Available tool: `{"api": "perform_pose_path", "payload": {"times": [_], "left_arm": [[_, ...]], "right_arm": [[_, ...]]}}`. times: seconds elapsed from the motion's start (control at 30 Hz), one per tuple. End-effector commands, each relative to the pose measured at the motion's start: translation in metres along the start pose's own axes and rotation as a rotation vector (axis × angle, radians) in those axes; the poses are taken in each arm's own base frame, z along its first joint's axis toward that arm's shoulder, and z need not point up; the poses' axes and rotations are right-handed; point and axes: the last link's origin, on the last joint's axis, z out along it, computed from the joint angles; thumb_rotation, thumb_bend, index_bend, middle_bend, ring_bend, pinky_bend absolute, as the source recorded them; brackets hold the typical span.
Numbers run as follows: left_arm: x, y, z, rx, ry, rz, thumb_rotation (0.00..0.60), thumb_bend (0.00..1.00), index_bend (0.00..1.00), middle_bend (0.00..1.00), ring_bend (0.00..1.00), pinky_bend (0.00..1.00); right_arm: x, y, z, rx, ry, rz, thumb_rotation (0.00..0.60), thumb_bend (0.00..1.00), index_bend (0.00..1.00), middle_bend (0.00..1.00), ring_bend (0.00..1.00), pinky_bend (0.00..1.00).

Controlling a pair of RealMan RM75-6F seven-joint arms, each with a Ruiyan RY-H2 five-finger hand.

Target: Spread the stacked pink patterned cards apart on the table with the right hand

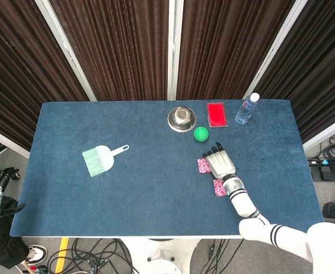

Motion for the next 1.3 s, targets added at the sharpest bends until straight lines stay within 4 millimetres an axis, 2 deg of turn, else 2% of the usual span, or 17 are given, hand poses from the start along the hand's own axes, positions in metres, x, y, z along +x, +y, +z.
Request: {"api": "perform_pose_path", "payload": {"times": [0.03, 0.2, 0.43, 0.57, 0.7, 0.97, 1.07, 1.3], "left_arm": [[0.0, 0.0, 0.0, -0.001, 0.001, -0.001, 0.6, 0.0, 0.16, 0.13, 0.11, 0.24], [0.003, 0.0, 0.001, 0.003, 0.011, -0.004, 0.6, 0.0, 0.16, 0.13, 0.11, 0.24], [0.002, -0.004, -0.002, 0.005, 0.008, -0.01, 0.6, 0.0, 0.16, 0.13, 0.11, 0.24], [0.003, -0.002, 0.0, 0.004, 0.012, -0.009, 0.6, 0.0, 0.16, 0.13, 0.11, 0.24], [0.005, -0.001, -0.002, 0.0, 0.017, -0.008, 0.6, 0.0, 0.16, 0.13, 0.11, 0.24], [0.007, 0.002, -0.003, -0.007, 0.003, 0.0, 0.6, 0.0, 0.16, 0.13, 0.11, 0.24], [0.007, 0.004, -0.002, -0.01, 0.0, 0.003, 0.6, 0.0, 0.16, 0.13, 0.11, 0.24], [0.002, 0.006, -0.003, -0.009, -0.019, 0.002, 0.6, 0.0, 0.16, 0.13, 0.11, 0.24]], "right_arm": [[0.0, 0.0, 0.0, 0.002, -0.004, 0.001, 0.6, 0.2, 0.31, 0.35, 0.14, 0.06], [0.004, 0.001, -0.001, 0.007, 0.0, 0.005, 0.6, 0.18, 0.26, 0.3, 0.11, 0.06], [0.005, 0.002, -0.004, 0.007, -0.003, 0.001, 0.6, 0.17, 0.23, 0.27, 0.1, 0.05], [0.014, 0.003, -0.01, 0.013, 0.027, 0.014, 0.6, 0.17, 0.23, 0.27, 0.1, 0.05], [0.023, 0.011, -0.028, 0.011, 0.066, 0.023, 0.6, 0.17, 0.23, 0.27, 0.1, 0.05], [0.021, 0.031, -0.071, 0.009, 0.053, -0.003, 0.6, 0.15, 0.23, 0.27, 0.11, 0.04], [0.014, 0.037, -0.082, 0.012, 0.005, -0.047, 0.6, 0.13, 0.25, 0.29, 0.11, 0.02], [-0.007, 0.038, -0.094, 0.008, -0.049, -0.038, 0.6, 0.12, 0.25, 0.29, 0.11, 0.01]]}}
